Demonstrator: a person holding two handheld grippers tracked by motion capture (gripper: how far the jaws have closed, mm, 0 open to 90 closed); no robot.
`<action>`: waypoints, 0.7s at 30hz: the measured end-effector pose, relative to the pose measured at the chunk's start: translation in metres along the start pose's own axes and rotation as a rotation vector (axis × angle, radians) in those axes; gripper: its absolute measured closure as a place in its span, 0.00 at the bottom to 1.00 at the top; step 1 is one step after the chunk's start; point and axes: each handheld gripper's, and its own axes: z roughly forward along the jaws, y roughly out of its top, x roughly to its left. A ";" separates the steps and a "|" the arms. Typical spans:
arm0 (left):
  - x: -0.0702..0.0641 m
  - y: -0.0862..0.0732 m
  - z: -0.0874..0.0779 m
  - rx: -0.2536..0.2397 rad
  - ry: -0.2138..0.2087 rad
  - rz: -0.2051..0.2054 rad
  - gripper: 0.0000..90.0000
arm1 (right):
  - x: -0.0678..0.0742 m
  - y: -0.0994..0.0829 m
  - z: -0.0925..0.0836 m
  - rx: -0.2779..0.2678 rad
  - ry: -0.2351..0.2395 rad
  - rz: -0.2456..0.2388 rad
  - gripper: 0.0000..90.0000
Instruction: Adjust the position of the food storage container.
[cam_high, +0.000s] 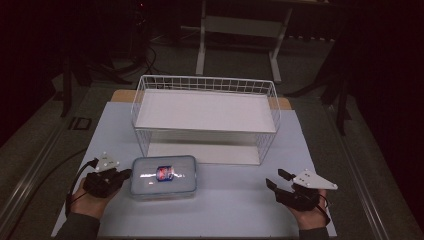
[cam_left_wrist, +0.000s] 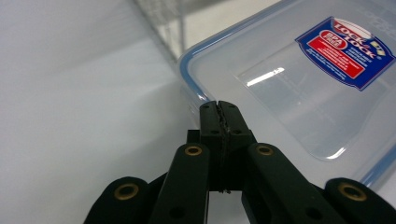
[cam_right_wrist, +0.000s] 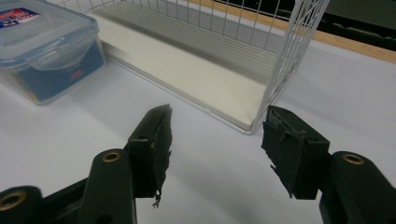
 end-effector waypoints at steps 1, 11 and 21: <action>-0.006 0.003 0.002 0.001 -0.013 0.008 0.99 | 0.000 0.000 0.000 -0.001 0.001 0.000 0.46; -0.040 0.023 0.020 0.010 -0.068 0.065 0.99 | 0.000 0.000 0.000 -0.001 0.002 0.002 0.46; -0.066 0.040 0.039 -0.017 -0.111 0.080 0.99 | -0.001 0.000 -0.001 -0.004 0.003 0.002 0.46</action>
